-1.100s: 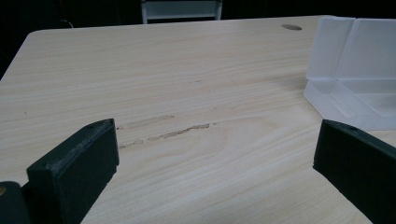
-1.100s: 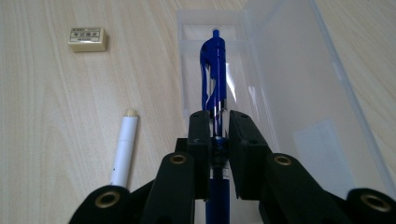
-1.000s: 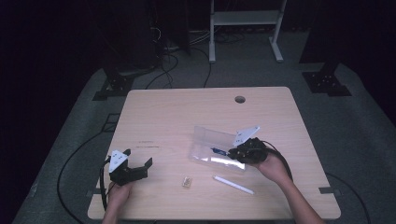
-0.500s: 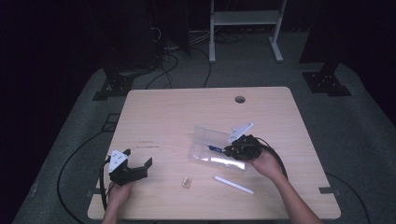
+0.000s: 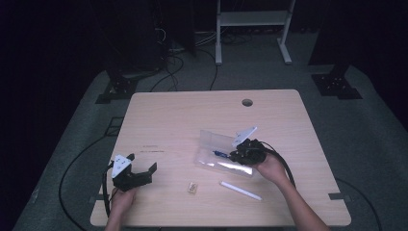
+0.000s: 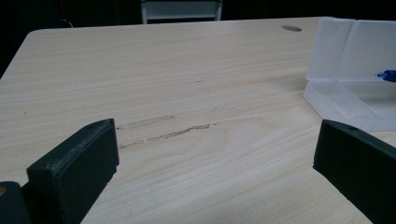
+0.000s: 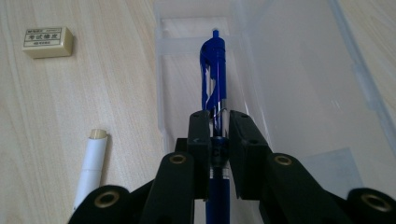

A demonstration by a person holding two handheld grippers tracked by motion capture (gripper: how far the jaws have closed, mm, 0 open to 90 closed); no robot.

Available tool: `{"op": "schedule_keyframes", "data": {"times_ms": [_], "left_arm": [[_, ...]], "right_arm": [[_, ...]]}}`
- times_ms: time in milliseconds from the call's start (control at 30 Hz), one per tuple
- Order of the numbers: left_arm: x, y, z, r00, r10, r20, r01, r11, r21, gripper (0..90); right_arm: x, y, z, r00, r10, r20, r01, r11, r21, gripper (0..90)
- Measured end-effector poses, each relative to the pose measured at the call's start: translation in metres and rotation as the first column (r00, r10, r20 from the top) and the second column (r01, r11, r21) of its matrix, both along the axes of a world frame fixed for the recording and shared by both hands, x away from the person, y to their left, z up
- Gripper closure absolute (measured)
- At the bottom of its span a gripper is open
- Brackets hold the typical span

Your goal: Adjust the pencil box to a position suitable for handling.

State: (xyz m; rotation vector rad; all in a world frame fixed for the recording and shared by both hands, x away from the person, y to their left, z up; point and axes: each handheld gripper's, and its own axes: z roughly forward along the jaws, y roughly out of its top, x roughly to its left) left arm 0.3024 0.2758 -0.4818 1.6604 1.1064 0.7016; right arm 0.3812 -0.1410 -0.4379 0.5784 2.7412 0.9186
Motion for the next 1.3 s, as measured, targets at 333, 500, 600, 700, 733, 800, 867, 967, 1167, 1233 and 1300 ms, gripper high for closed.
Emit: {"op": "schedule_keyframes", "data": {"times_ms": [333, 500, 600, 700, 733, 800, 867, 967, 1167, 1233, 1300], "left_arm": [[0.000, 0.000, 0.000, 1.0000, -0.001, 0.000, 0.001, 1.0000, -0.002, 0.0], [0.000, 0.000, 0.000, 1.0000, 0.000, 0.000, 0.000, 1.0000, -0.004, 0.0], [0.000, 0.000, 0.000, 1.0000, -0.002, 0.000, 0.002, 1.0000, -0.002, 0.0], [0.000, 0.000, 0.000, 1.0000, -0.001, 0.000, 0.001, 1.0000, -0.003, 0.0], [0.000, 0.000, 0.000, 1.0000, 0.000, -0.001, 0.000, 1.0000, -0.003, 0.0], [0.000, 0.000, 0.000, 1.0000, 0.000, -0.001, 0.000, 1.0000, -0.004, 0.0], [0.000, 0.000, 0.000, 1.0000, 0.000, -0.001, 0.000, 1.0000, -0.004, 0.0], [0.000, 0.001, 0.000, 1.0000, 0.000, -0.001, 0.000, 1.0000, -0.003, 0.0], [0.000, 0.000, 0.000, 1.0000, -0.002, 0.000, 0.002, 1.0000, -0.002, 0.0], [0.000, 0.000, 0.000, 1.0000, -0.001, 0.000, 0.001, 1.0000, -0.002, 0.0], [0.000, 0.000, 0.000, 1.0000, -0.001, 0.000, 0.001, 1.0000, -0.003, 0.0]], "right_arm": [[0.006, 0.007, -0.012, 0.9999, -0.007, -0.015, 0.007, 0.999, -0.037, 78.6], [0.009, 0.009, -0.018, 0.9998, -0.010, -0.019, 0.009, 0.999, -0.043, 78.6], [0.011, 0.009, -0.021, 0.9994, -0.020, -0.028, 0.018, 0.999, -0.047, 78.6], [0.012, 0.009, -0.022, 0.9992, -0.023, -0.031, 0.021, 0.999, -0.050, 78.6], [0.013, 0.009, -0.023, 0.9991, -0.026, -0.033, 0.025, 0.998, -0.050, 78.6], [0.013, 0.009, -0.025, 0.9988, -0.032, -0.036, 0.030, 0.998, -0.055, 78.5], [0.014, 0.010, -0.026, 0.9989, -0.032, -0.034, 0.030, 0.998, -0.060, 78.4], [0.014, 0.011, -0.028, 0.9986, -0.036, -0.038, 0.033, 0.998, -0.061, 78.5], [0.015, 0.013, -0.033, 0.9984, -0.034, -0.044, 0.031, 0.997, -0.075, 78.3], [0.014, 0.013, -0.035, 0.9984, -0.038, -0.042, 0.035, 0.997, -0.071, 78.2], [0.014, 0.012, -0.036, 0.9983, -0.039, -0.044, 0.037, 0.998, -0.057, 78.1]]}}
